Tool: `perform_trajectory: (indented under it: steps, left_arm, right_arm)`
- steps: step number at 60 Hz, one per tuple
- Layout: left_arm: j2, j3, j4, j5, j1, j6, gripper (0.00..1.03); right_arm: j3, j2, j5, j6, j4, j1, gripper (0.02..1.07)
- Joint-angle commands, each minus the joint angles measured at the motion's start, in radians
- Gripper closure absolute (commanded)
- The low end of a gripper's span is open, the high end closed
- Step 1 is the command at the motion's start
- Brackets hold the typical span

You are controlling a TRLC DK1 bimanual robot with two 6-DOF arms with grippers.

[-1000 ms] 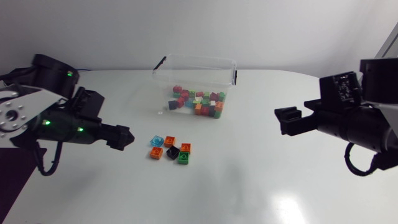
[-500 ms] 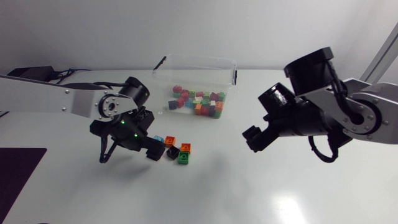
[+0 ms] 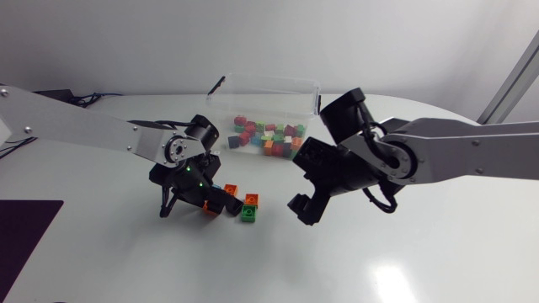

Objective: Place the duplo bricks in the container

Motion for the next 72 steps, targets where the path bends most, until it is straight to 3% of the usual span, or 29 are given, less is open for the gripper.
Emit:
perform_trajectory:
  steps: [1, 6, 11, 24, 39, 67, 72]
  left_arm:
    - [0.037, 0.025, 0.003, -0.005, 0.012, -0.029, 0.63]
    - [0.031, 0.019, 0.003, 0.003, 0.031, -0.016, 0.72]
    - [0.012, 0.004, 0.003, 0.005, 0.049, 0.007, 0.74]
    - [-0.098, -0.045, -0.003, 0.044, 0.118, 0.080, 0.74]
    - [-0.296, -0.085, -0.003, 0.072, 0.199, 0.126, 0.74]
    - [-0.437, 0.082, 0.005, 0.155, 0.251, 0.134, 0.74]
    - [-0.425, 0.128, 0.017, 0.159, 0.242, 0.131, 0.74]
  right_arm:
    - [0.031, 0.055, -0.018, -0.128, 0.019, 0.041, 0.06]
    - [0.080, 0.120, -0.022, -0.161, -0.001, 0.068, 0.06]
    - [0.152, 0.192, -0.055, -0.214, -0.058, 0.079, 0.06]
    - [0.301, 0.345, -0.151, -0.292, -0.104, 0.079, 0.06]
    - [0.397, 0.463, -0.154, -0.342, -0.135, 0.119, 0.06]
    - [0.485, 0.577, -0.147, -0.336, -0.166, 0.116, 0.06]
    - [0.491, 0.597, -0.144, -0.335, -0.187, 0.116, 0.13]
